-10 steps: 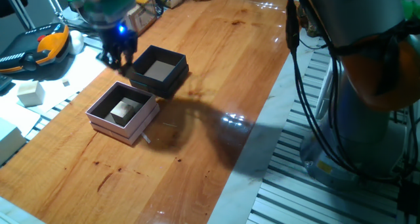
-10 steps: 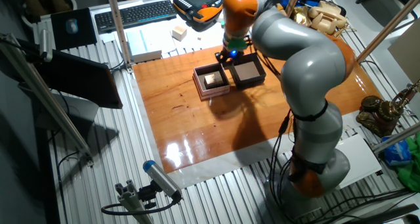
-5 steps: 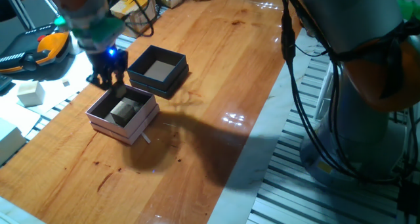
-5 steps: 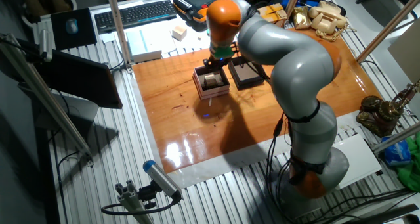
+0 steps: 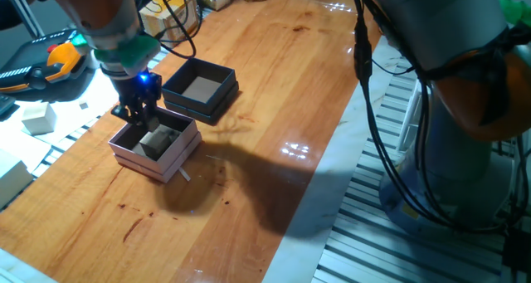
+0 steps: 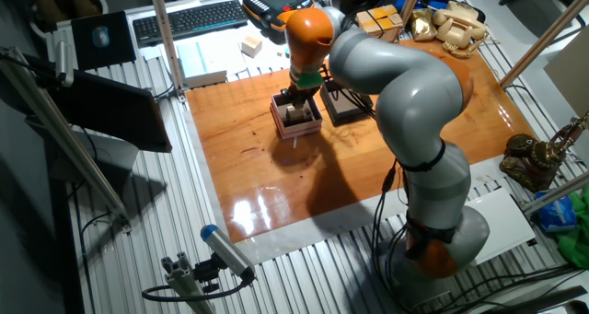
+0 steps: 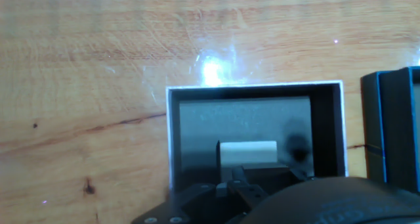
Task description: Move an object from one box to another
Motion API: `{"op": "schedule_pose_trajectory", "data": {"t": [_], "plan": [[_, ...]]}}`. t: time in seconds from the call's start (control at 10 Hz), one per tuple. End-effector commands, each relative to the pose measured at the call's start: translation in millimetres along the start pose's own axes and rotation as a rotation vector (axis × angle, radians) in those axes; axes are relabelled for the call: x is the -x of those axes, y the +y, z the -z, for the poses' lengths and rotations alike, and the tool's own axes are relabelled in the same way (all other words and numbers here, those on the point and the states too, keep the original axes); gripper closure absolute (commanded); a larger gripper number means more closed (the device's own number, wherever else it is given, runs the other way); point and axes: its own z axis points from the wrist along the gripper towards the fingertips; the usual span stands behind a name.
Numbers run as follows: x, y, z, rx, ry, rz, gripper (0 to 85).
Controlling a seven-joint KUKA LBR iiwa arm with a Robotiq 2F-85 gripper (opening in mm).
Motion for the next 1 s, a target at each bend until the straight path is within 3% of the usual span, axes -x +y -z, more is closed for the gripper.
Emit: {"op": "schedule_pose_trajectory", "data": {"t": [0.0,0.5,0.9], "plan": [[-0.8,0.2,-4.1,0.004,-0.004,-0.009,85.0],[-1.6,5.8,-13.9,0.026,-0.013,-0.05,85.0],[-1.0,4.6,-20.5,0.014,-0.023,-0.014,85.0]]}}
